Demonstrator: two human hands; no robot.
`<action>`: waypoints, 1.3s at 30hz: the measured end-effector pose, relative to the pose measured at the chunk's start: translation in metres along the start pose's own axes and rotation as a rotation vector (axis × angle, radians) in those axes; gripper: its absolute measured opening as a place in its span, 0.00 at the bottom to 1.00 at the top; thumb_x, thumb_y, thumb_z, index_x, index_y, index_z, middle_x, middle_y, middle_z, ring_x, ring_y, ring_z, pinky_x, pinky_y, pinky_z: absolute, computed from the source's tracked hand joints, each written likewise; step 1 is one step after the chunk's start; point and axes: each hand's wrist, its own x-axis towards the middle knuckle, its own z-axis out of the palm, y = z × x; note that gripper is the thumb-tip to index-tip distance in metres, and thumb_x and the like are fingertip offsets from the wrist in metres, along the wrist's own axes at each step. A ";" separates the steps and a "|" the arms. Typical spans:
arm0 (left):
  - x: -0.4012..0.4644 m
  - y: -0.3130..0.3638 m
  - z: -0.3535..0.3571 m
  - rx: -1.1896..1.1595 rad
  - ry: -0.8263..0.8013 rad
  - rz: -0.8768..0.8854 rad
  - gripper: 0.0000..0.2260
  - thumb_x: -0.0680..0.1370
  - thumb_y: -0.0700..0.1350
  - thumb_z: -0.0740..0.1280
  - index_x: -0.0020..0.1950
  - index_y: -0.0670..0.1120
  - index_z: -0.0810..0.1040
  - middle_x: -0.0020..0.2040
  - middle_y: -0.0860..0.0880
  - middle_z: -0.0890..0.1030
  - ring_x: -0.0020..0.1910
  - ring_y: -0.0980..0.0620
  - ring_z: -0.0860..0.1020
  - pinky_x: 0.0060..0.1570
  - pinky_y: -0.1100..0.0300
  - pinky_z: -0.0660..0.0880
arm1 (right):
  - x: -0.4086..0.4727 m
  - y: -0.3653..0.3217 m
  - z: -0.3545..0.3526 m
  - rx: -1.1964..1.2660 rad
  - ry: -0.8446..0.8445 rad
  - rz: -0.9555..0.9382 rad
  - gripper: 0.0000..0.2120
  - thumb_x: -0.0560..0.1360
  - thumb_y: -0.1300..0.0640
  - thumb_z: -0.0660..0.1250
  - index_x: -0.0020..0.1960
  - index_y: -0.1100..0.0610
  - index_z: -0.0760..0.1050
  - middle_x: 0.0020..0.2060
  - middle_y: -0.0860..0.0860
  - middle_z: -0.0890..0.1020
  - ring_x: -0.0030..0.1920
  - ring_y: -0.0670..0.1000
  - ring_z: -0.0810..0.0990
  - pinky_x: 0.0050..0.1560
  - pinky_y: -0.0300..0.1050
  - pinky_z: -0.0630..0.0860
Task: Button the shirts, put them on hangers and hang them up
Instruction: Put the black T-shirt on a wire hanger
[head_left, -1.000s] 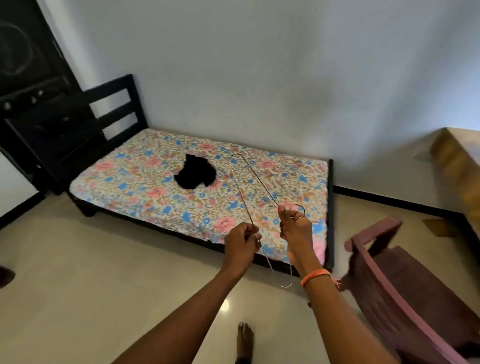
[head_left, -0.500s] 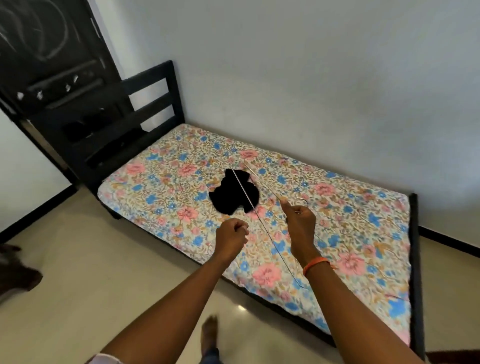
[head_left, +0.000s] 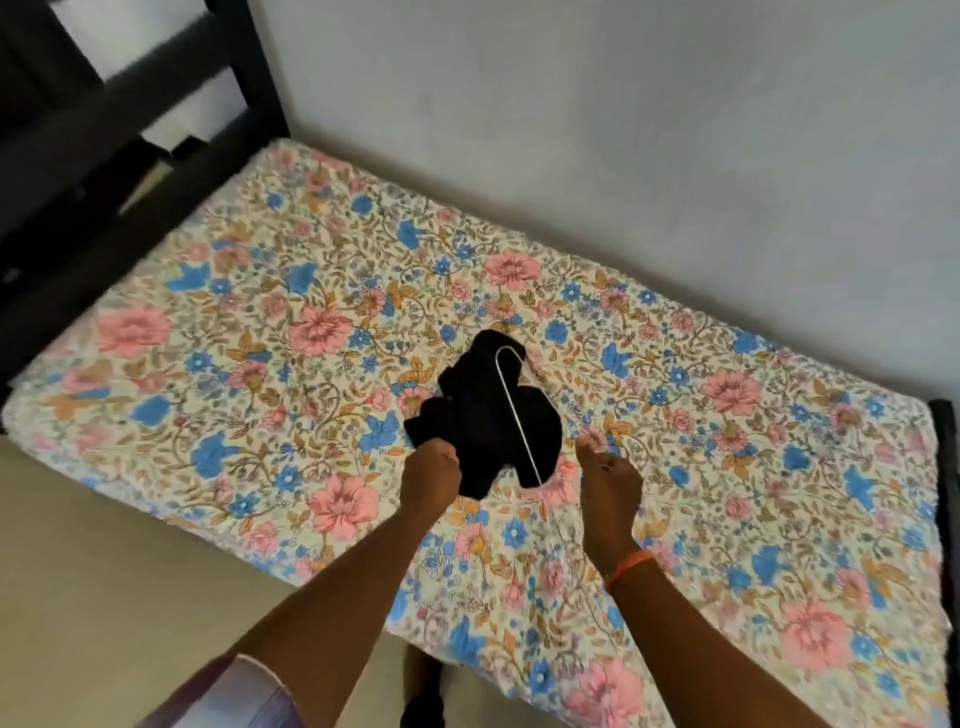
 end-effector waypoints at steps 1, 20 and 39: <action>0.028 -0.003 0.004 0.001 -0.015 -0.006 0.11 0.80 0.40 0.62 0.60 0.40 0.77 0.51 0.42 0.80 0.48 0.42 0.78 0.46 0.56 0.71 | 0.017 0.003 0.021 0.008 0.018 0.033 0.25 0.78 0.53 0.70 0.27 0.54 0.64 0.23 0.49 0.64 0.26 0.50 0.62 0.35 0.46 0.63; 0.107 0.062 0.088 -0.156 -0.173 0.296 0.05 0.76 0.44 0.62 0.48 0.44 0.67 0.44 0.47 0.73 0.40 0.49 0.73 0.40 0.51 0.72 | 0.125 0.028 0.090 -0.190 0.255 0.117 0.13 0.81 0.52 0.63 0.49 0.63 0.70 0.35 0.53 0.74 0.33 0.51 0.72 0.40 0.47 0.67; -0.158 0.228 -0.020 -0.235 -0.183 0.546 0.10 0.77 0.35 0.64 0.47 0.49 0.80 0.48 0.50 0.82 0.45 0.49 0.80 0.43 0.61 0.77 | 0.016 -0.187 -0.176 0.467 -0.333 0.115 0.09 0.65 0.68 0.65 0.46 0.65 0.75 0.38 0.59 0.77 0.35 0.58 0.77 0.34 0.46 0.77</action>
